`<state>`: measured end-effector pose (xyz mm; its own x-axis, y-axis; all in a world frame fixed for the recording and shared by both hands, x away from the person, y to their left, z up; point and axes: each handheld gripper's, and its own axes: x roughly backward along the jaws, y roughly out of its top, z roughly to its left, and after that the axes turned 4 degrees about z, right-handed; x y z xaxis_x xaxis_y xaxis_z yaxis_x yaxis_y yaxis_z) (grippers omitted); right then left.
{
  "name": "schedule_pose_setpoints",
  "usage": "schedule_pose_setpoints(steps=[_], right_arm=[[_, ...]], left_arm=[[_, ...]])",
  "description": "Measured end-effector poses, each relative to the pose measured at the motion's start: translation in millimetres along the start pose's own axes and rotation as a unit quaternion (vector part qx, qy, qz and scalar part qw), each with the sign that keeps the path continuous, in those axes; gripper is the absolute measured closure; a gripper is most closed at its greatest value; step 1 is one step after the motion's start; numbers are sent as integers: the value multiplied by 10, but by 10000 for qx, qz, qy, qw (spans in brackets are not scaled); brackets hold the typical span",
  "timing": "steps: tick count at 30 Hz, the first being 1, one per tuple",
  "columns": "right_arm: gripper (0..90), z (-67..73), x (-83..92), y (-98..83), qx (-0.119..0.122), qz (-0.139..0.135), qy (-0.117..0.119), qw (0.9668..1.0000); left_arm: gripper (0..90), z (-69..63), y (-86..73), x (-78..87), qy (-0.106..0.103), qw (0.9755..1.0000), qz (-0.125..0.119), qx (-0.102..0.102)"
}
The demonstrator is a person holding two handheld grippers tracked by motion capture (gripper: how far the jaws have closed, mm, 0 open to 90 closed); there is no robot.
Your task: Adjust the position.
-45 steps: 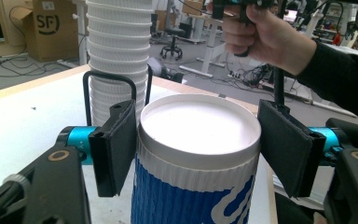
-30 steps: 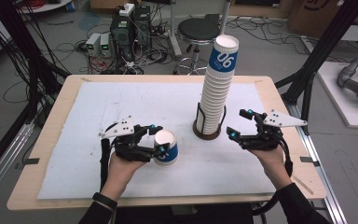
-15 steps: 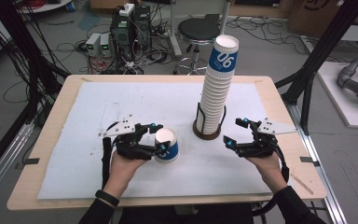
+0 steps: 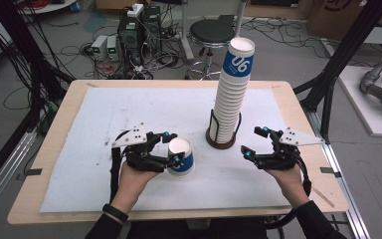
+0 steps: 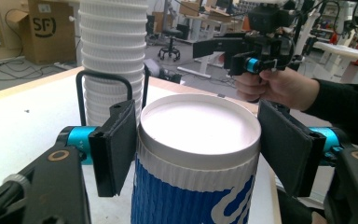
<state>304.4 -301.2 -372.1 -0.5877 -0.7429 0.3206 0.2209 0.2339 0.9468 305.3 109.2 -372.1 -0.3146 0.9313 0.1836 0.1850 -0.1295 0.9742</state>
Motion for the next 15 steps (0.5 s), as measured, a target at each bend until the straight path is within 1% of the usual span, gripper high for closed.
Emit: schedule_pose_setpoints(steps=[3, 4, 6, 7, 11, 12, 15], right_arm=[[142, 22, -40, 13, 43, 19, 71, 10000], [142, 28, -55, 17, 91, 22, 86, 9999], [142, 41, -77, 25, 130, 37, 150, 9998], [142, 46, -84, 30, 116, 43, 186, 9998], [142, 47, -115, 54, 125, 25, 304, 9995], [142, 52, -121, 55, 109, 40, 347, 9993], [142, 64, -140, 56, 151, 58, 516, 9985]], left_arm=[[304, -9, 10, 23, 21, 10000, -11, 17], [304, -5, 11, 29, 29, 10000, 9, 8], [304, 2, 12, 32, 1, 10000, -6, 41], [304, 1, 13, 30, -13, 10000, -14, 65], [304, 1, 23, 35, -45, 10000, 10, 36], [304, -1, 27, 33, -47, 10000, -10, 62], [304, 8, 42, 37, -67, 10000, -10, 31]])
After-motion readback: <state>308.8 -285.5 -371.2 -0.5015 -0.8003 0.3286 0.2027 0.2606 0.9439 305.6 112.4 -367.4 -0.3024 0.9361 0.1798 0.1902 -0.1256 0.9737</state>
